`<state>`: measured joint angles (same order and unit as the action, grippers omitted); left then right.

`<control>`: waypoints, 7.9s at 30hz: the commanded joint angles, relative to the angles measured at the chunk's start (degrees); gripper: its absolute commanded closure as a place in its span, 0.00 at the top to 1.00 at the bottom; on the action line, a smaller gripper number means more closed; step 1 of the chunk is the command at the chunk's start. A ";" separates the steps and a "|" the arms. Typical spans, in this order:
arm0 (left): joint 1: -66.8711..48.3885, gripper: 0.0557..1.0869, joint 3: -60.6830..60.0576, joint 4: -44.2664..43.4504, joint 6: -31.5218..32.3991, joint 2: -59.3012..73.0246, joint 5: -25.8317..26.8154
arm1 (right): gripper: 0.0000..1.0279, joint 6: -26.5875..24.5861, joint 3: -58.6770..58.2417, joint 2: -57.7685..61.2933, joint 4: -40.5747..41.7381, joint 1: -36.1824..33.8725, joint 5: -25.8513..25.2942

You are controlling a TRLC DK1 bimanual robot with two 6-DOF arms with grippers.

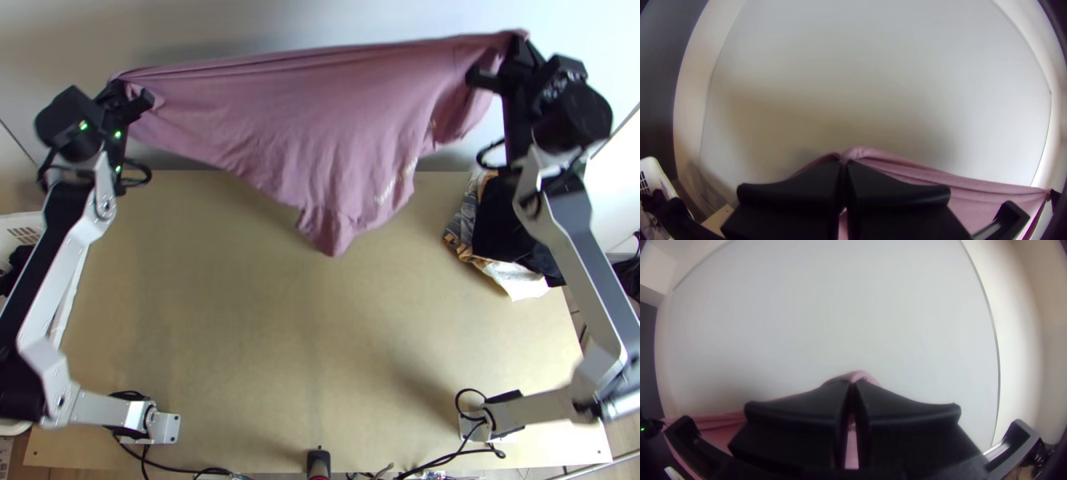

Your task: Fold the t-shirt

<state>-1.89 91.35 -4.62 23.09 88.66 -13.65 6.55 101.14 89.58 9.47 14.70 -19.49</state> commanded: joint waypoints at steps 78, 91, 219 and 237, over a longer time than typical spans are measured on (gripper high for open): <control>1.80 0.96 -65.69 11.21 -33.99 -56.67 24.20 | 0.03 5.32 -60.10 -52.40 -40.68 35.05 6.04; -20.52 0.96 -41.43 20.88 -19.14 -8.59 14.00 | 0.03 4.18 -59.31 -52.23 -40.50 35.14 5.95; -27.29 0.04 -37.21 24.13 -15.62 2.30 3.72 | 0.03 1.19 -51.57 -49.77 -41.47 30.83 2.87; -23.69 0.60 -32.29 24.13 -13.51 6.52 3.54 | 0.03 1.10 -51.66 -49.77 -41.64 30.39 2.70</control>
<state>-25.74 57.82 19.64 9.02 93.60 -10.13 7.66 49.41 39.81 -32.18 45.30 -16.67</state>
